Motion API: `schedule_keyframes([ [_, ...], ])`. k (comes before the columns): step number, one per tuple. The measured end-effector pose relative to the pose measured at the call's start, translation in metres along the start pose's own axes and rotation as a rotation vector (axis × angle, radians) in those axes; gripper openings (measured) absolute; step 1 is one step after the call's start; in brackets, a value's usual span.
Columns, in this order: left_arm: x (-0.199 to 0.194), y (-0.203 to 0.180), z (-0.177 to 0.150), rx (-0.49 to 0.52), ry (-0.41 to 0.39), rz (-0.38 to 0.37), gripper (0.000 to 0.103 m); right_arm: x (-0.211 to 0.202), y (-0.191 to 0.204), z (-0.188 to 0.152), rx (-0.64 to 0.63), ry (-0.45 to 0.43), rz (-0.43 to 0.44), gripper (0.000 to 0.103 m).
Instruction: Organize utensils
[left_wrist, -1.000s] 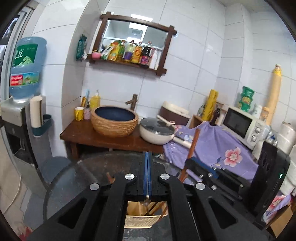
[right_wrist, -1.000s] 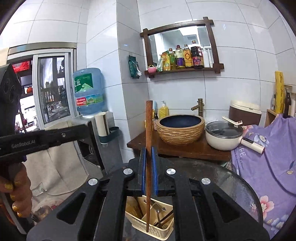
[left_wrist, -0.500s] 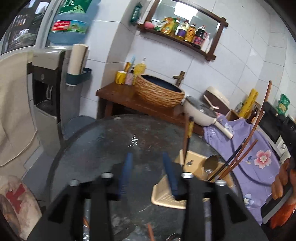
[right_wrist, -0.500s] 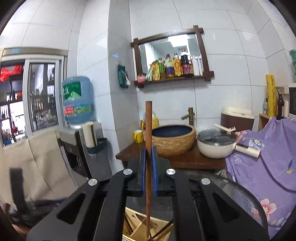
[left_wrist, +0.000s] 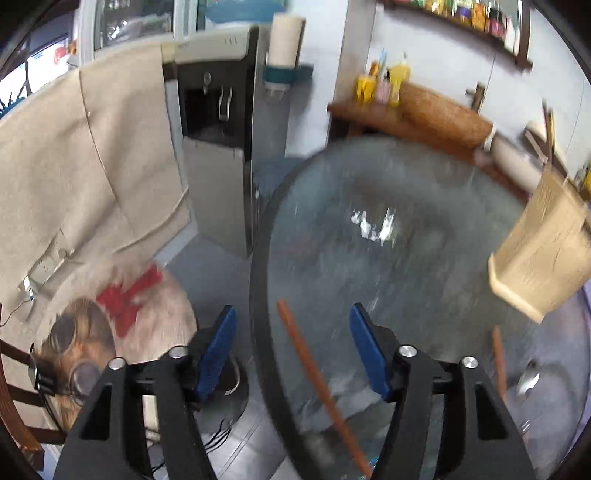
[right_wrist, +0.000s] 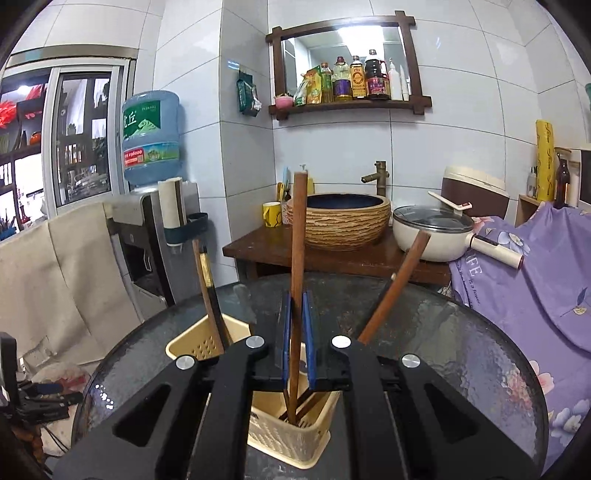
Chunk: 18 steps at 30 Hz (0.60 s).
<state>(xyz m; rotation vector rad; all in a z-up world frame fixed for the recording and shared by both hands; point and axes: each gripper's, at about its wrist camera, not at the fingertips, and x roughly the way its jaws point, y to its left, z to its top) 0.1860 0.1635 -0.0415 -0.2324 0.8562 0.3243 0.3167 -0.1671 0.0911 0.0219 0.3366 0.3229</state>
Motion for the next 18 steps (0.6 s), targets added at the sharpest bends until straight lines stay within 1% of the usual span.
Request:
schedule_keyframes([
  [1,0.004,-0.001,-0.005,0.011,0.017,-0.001,0.048,0.0,0.0,-0.002,0.003,0.0,0.004,0.007],
  [2,0.005,-0.004,-0.007,0.016,0.024,-0.003,0.046,-0.001,0.0,-0.004,0.002,-0.003,0.002,0.007],
  [5,0.009,-0.012,-0.01,0.038,0.033,-0.006,0.045,-0.004,0.003,-0.008,-0.026,-0.001,-0.008,0.007],
  [7,0.009,-0.014,-0.011,0.042,0.038,-0.015,0.043,-0.006,0.006,-0.01,-0.054,-0.003,-0.02,0.007],
  [9,0.01,-0.015,-0.014,0.047,0.047,-0.014,0.042,-0.007,0.009,-0.012,-0.072,0.009,-0.024,0.015],
  [11,0.008,-0.017,-0.017,0.047,0.042,-0.01,0.042,-0.012,0.01,-0.015,-0.067,-0.003,-0.02,0.043],
  [12,0.008,-0.018,-0.017,0.047,0.044,-0.012,0.042,-0.014,0.01,-0.016,-0.066,-0.013,-0.019,0.047],
  [16,0.009,-0.024,-0.021,0.069,0.037,0.006,0.042,-0.024,0.011,-0.021,-0.057,-0.02,-0.011,0.047],
  [18,0.008,-0.026,-0.022,0.073,0.035,0.005,0.042,-0.029,0.008,-0.023,-0.035,-0.02,-0.008,0.051],
])
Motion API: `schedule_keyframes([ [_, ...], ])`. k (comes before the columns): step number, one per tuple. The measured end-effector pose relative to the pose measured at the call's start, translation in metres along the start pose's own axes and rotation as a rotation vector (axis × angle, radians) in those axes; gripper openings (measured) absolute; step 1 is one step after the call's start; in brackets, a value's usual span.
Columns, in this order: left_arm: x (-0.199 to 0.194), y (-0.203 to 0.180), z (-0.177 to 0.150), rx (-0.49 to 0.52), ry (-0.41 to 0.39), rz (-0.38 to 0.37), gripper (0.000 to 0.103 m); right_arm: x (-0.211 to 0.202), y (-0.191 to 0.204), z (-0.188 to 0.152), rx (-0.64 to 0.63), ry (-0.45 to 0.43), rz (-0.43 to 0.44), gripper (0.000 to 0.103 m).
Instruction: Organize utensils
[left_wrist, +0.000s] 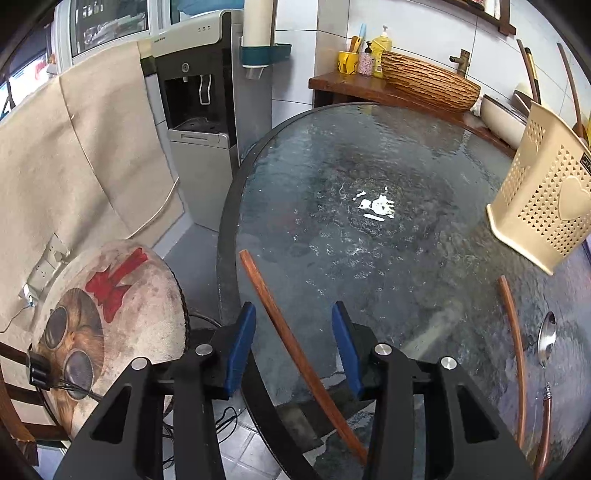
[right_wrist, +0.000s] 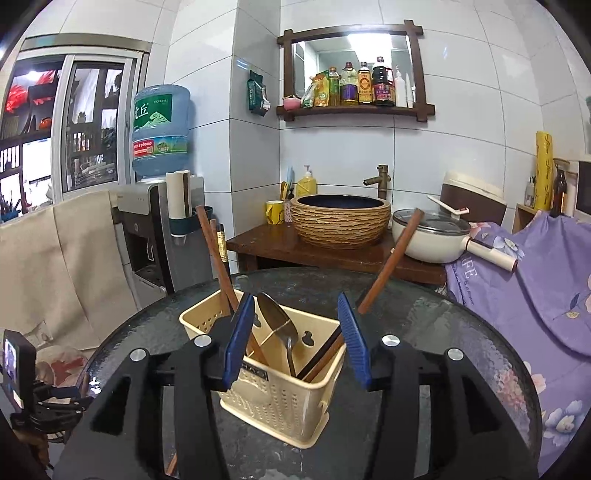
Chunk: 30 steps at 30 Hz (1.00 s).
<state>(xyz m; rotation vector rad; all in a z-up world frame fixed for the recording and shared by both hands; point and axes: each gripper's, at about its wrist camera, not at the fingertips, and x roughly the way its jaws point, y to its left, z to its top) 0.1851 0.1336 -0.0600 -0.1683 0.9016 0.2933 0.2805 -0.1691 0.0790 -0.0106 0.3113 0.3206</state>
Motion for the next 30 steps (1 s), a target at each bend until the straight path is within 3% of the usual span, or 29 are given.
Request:
schedule_keyframes([
  [6,0.001,-0.004,0.001,0.009,-0.009,0.004,0.035,-0.025,0.0,-0.014,0.039,-0.003,0.027,0.063],
  [11,0.004,-0.019,0.006,0.053,-0.002,-0.008,0.022,-0.045,0.005,-0.032,0.101,0.041,0.084,0.065],
  [13,0.005,-0.026,0.007,0.069,0.0,-0.01,0.011,-0.048,0.008,-0.039,0.106,0.065,0.102,0.065],
  [25,0.017,-0.069,0.023,0.124,0.026,-0.1,0.007,-0.06,0.02,-0.071,0.152,0.173,0.171,0.065],
  [30,0.0,-0.083,0.035,0.14,-0.041,-0.119,0.007,-0.066,0.018,-0.077,0.147,0.18,0.168,0.065],
])
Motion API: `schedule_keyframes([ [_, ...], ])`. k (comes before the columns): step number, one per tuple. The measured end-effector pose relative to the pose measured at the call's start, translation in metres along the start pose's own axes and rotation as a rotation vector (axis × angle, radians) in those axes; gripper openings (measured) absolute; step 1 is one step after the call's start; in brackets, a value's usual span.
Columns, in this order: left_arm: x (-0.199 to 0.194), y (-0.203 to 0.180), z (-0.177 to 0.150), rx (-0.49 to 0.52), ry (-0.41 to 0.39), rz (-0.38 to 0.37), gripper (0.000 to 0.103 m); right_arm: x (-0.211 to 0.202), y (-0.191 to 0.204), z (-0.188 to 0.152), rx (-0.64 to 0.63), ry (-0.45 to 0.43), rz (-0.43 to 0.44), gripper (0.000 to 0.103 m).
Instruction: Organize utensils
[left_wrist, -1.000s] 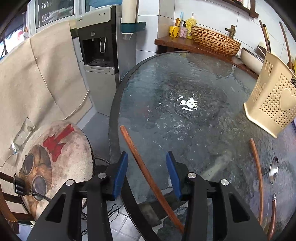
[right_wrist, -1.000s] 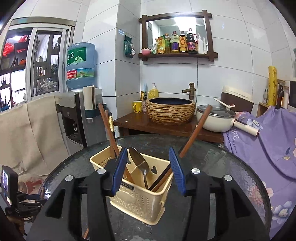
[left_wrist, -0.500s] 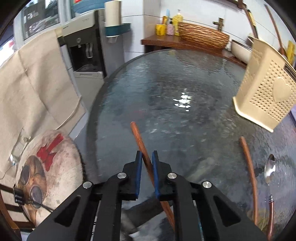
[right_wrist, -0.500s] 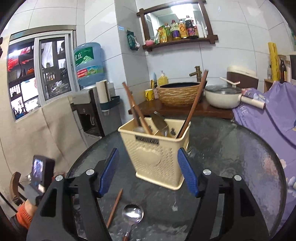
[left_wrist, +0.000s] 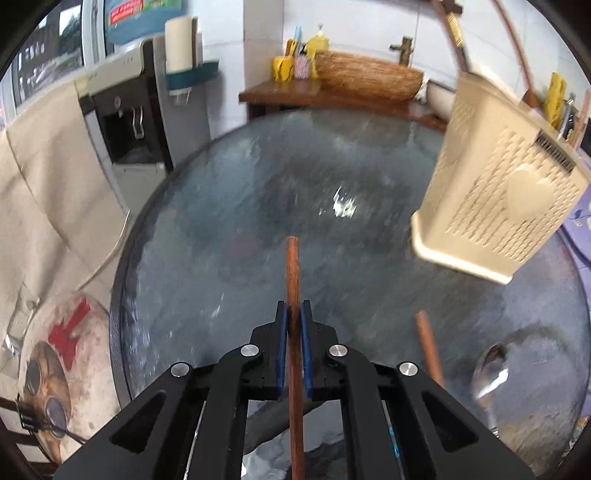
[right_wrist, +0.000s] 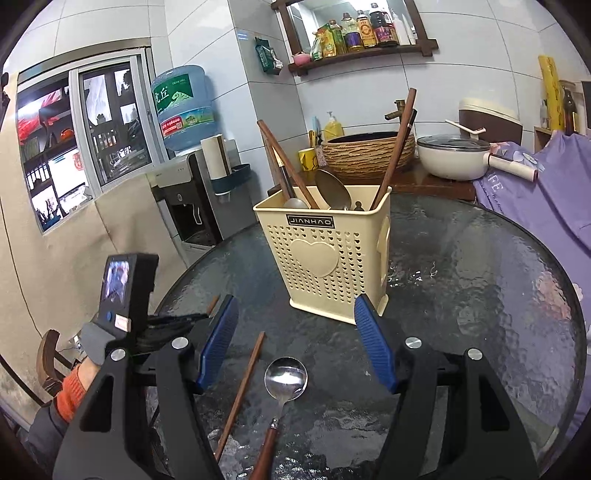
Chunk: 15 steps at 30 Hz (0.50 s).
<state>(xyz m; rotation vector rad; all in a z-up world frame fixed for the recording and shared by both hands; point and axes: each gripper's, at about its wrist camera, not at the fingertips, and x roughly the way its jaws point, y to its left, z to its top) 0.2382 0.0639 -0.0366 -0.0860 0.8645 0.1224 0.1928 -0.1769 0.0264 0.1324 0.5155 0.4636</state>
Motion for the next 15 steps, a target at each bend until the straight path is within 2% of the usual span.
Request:
schedule_keyframes([
  [7,-0.066,-0.018,0.022,0.038,-0.178,-0.064,0.007,-0.006,-0.004,-0.001,0.009,-0.005,0.012,0.065],
  [15,-0.129,-0.021,0.032,0.058,-0.311,-0.151,0.007,-0.01,-0.005,-0.007,0.019,-0.006,0.019,0.065],
])
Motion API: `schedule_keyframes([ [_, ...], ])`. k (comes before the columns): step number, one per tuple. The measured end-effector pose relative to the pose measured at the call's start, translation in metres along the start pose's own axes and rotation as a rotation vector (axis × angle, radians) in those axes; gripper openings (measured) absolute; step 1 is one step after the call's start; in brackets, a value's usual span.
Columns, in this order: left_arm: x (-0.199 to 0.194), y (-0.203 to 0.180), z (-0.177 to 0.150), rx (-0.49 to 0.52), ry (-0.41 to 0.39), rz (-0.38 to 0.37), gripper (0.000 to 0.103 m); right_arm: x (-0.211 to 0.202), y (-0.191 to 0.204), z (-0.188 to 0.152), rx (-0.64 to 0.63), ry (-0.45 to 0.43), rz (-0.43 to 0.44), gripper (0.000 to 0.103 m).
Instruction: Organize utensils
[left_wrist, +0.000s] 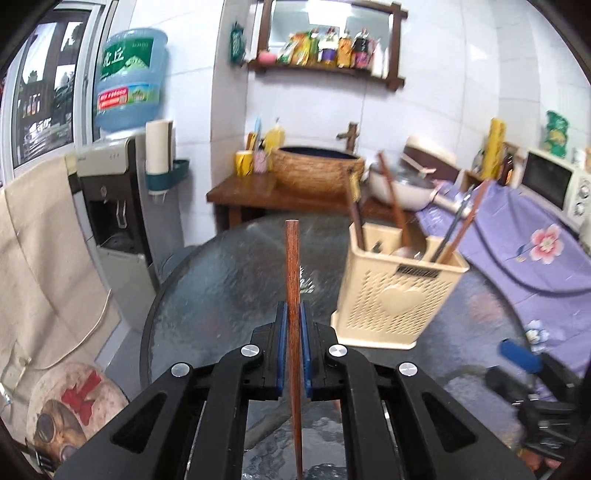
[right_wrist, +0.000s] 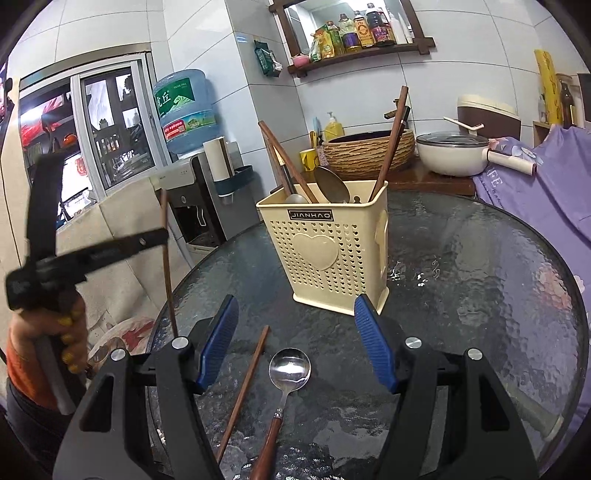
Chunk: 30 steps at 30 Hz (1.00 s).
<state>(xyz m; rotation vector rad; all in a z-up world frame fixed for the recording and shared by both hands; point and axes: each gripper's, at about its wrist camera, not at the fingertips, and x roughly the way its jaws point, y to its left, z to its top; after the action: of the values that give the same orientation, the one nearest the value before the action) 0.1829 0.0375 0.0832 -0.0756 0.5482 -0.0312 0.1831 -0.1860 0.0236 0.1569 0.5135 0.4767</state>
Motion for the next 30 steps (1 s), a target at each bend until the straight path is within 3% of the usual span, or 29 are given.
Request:
schedule_keyframes([
  [13,-0.027,-0.007,0.034,0.019,-0.07,-0.072,0.006,-0.002,-0.003,-0.004,0.006,0.007,-0.012,0.065],
  [25,-0.042,-0.032,0.118,0.057,-0.176,-0.133,0.006,-0.007,-0.008,-0.008,0.015,0.012,-0.032,0.065],
  [30,-0.039,-0.045,0.15,0.038,-0.243,-0.114,0.006,-0.01,-0.009,-0.01,0.019,0.011,-0.033,0.065],
])
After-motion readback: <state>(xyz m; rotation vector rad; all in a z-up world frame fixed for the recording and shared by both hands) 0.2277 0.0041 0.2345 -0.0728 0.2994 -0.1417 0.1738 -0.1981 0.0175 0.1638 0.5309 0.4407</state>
